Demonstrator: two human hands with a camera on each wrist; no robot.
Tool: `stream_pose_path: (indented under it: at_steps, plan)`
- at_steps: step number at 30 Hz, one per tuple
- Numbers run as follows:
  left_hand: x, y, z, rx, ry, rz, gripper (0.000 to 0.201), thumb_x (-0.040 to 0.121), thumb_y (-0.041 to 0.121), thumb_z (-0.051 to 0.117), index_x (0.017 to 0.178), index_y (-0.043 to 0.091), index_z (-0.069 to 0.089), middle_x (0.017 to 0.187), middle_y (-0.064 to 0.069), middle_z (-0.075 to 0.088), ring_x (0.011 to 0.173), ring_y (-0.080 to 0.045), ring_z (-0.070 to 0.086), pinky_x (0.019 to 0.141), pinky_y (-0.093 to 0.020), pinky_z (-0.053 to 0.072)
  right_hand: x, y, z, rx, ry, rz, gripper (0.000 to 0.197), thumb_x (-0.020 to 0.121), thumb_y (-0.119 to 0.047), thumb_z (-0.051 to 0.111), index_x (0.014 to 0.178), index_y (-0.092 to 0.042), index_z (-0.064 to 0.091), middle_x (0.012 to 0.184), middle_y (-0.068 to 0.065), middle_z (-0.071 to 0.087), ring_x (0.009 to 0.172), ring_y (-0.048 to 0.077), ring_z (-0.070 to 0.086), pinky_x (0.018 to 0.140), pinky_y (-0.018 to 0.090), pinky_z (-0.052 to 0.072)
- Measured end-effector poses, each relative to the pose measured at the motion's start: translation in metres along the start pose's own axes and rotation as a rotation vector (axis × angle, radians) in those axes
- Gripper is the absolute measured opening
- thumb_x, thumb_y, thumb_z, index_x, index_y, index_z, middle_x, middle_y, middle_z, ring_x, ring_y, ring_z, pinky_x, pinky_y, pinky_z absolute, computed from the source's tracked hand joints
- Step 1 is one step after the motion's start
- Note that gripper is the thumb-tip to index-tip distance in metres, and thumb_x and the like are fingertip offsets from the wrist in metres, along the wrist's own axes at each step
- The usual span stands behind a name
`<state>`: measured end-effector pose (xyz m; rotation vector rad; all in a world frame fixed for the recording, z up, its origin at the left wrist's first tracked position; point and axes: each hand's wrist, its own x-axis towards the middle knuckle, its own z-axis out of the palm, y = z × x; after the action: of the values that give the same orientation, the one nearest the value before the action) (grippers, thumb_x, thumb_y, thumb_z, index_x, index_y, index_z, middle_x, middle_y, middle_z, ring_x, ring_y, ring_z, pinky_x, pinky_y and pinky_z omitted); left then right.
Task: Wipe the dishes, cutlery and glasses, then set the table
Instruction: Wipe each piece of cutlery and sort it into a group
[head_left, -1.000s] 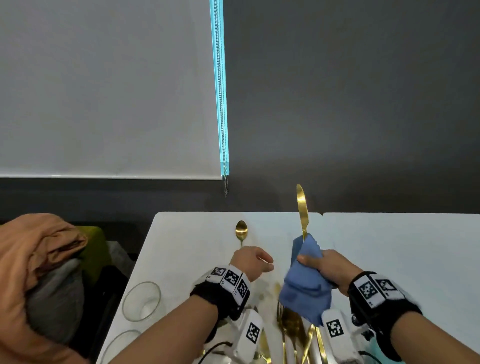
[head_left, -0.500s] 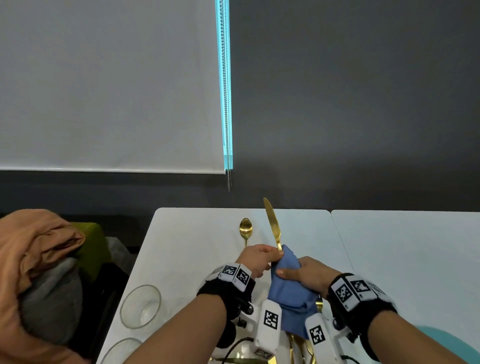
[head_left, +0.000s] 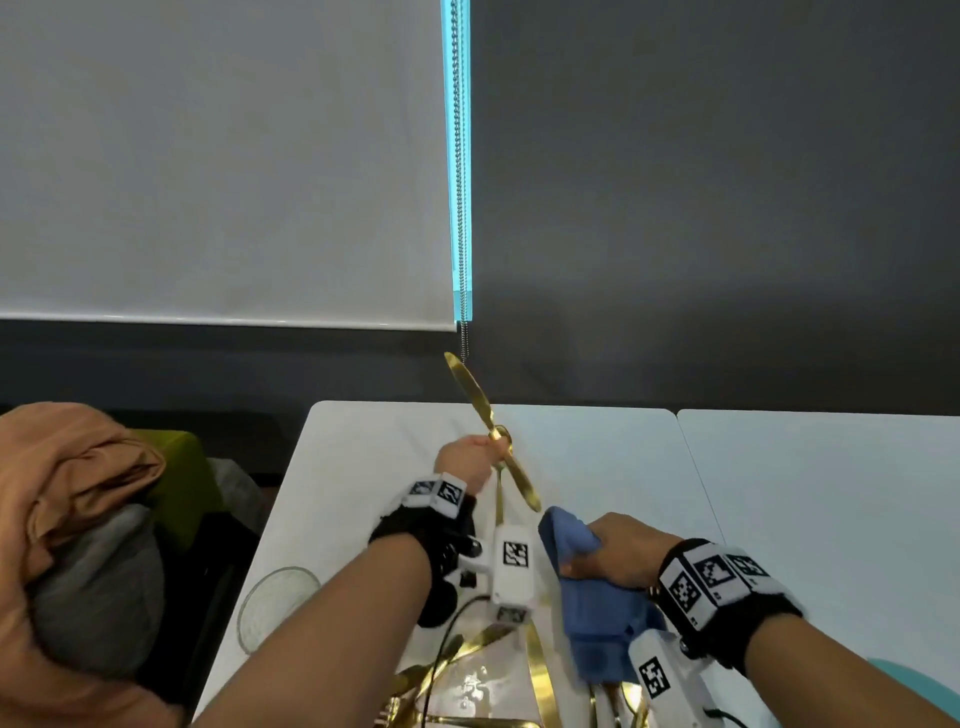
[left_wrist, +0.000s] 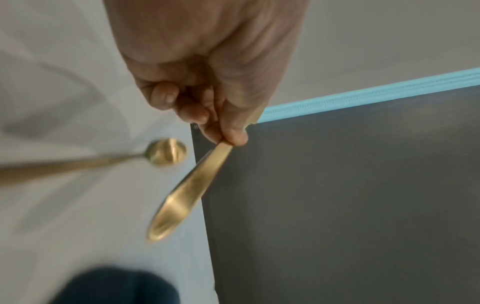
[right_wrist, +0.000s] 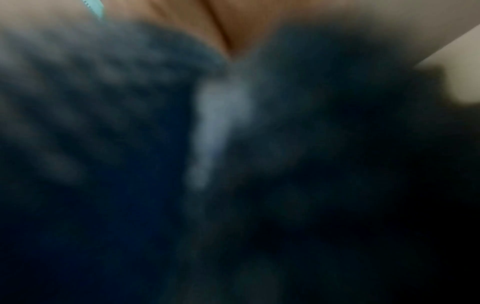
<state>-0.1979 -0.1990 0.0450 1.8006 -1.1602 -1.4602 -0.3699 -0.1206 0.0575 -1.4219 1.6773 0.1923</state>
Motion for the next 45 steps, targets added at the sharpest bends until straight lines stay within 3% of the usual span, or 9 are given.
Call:
stream_pose_path:
  at_steps: [5,10,14,19,22,29,33,38,45]
  plan:
    - [0.026,-0.006,-0.025,0.449,0.099,-0.041,0.029,0.088,0.032,0.063,0.107,0.01,0.067,0.11,-0.004,0.067,0.107,-0.023,0.06,0.088,-0.026,0.045,-0.002,0.021,-0.02,0.053,0.148,0.073,0.042,0.084,-0.045,0.062,0.105,-0.008,0.06,0.103,0.009,0.061,0.088,0.019,0.056,0.075,0.025,0.043]
    - [0.04,-0.03,-0.013,0.758,0.069,-0.073,0.038,0.093,0.042,0.053,0.113,0.013,0.067,0.118,-0.004,0.065,0.11,-0.022,0.061,0.09,-0.025,0.045,-0.007,0.038,-0.032,0.033,0.19,0.114,0.031,0.084,-0.044,0.062,0.085,-0.014,0.054,0.093,0.005,0.059,0.083,0.018,0.057,0.059,0.019,0.04]
    - [0.046,-0.041,-0.004,0.761,0.05,-0.136,0.032,0.091,0.037,0.057,0.105,0.01,0.068,0.114,-0.005,0.067,0.104,-0.022,0.063,0.08,-0.022,0.043,-0.014,0.049,-0.035,0.095,0.217,0.141,0.028,0.084,-0.042,0.063,0.08,-0.016,0.054,0.094,0.006,0.059,0.085,0.019,0.057,0.062,0.02,0.042]
    - [0.055,-0.055,-0.001,0.698,0.075,-0.19,0.033,0.089,0.034,0.062,0.064,0.014,0.05,0.105,-0.008,0.067,0.103,-0.025,0.063,0.073,-0.024,0.04,-0.02,0.062,-0.037,0.091,0.234,0.173,0.028,0.085,-0.043,0.062,0.084,-0.016,0.056,0.09,0.003,0.06,0.081,0.016,0.057,0.058,0.017,0.04]
    - [0.055,-0.059,0.002,0.71,0.109,-0.198,0.026,0.088,0.035,0.062,0.082,0.009,0.063,0.105,-0.009,0.068,0.098,-0.026,0.063,0.073,-0.025,0.04,-0.024,0.067,-0.038,0.137,0.267,0.182,0.026,0.084,-0.042,0.063,0.075,-0.02,0.054,0.084,0.001,0.061,0.08,0.016,0.058,0.058,0.019,0.041]
    - [0.048,-0.059,0.008,0.83,0.234,-0.16,0.024,0.087,0.03,0.063,0.069,0.015,0.058,0.096,-0.005,0.07,0.092,-0.023,0.066,0.075,-0.026,0.043,-0.033,0.076,-0.033,0.204,0.284,0.2,0.026,0.084,-0.041,0.065,0.079,-0.016,0.058,0.081,0.001,0.062,0.077,0.015,0.059,0.062,0.021,0.045]
    - [0.048,-0.059,0.012,0.871,0.207,-0.149,0.021,0.084,0.035,0.066,0.09,0.014,0.067,0.103,-0.005,0.069,0.101,-0.024,0.063,0.086,-0.028,0.042,-0.04,0.082,-0.029,0.266,0.301,0.223,0.026,0.083,-0.039,0.066,0.078,-0.015,0.058,0.081,0.002,0.063,0.076,0.015,0.059,0.065,0.024,0.047]
    - [0.046,-0.061,0.016,0.895,0.194,-0.122,0.018,0.085,0.034,0.066,0.08,0.016,0.065,0.098,-0.006,0.07,0.095,-0.024,0.064,0.076,-0.027,0.037,-0.049,0.094,-0.023,0.3,0.313,0.249,0.027,0.082,-0.04,0.068,0.078,-0.014,0.059,0.082,0.003,0.064,0.079,0.018,0.061,0.064,0.025,0.047]
    - [0.038,-0.064,0.017,0.929,0.206,-0.085,0.029,0.086,0.044,0.062,0.091,0.016,0.068,0.1,-0.006,0.07,0.099,-0.026,0.061,0.083,-0.03,0.04,-0.065,0.108,-0.02,0.376,0.35,0.286,0.029,0.081,-0.039,0.069,0.076,-0.013,0.058,0.08,0.005,0.062,0.075,0.018,0.059,0.06,0.024,0.045]
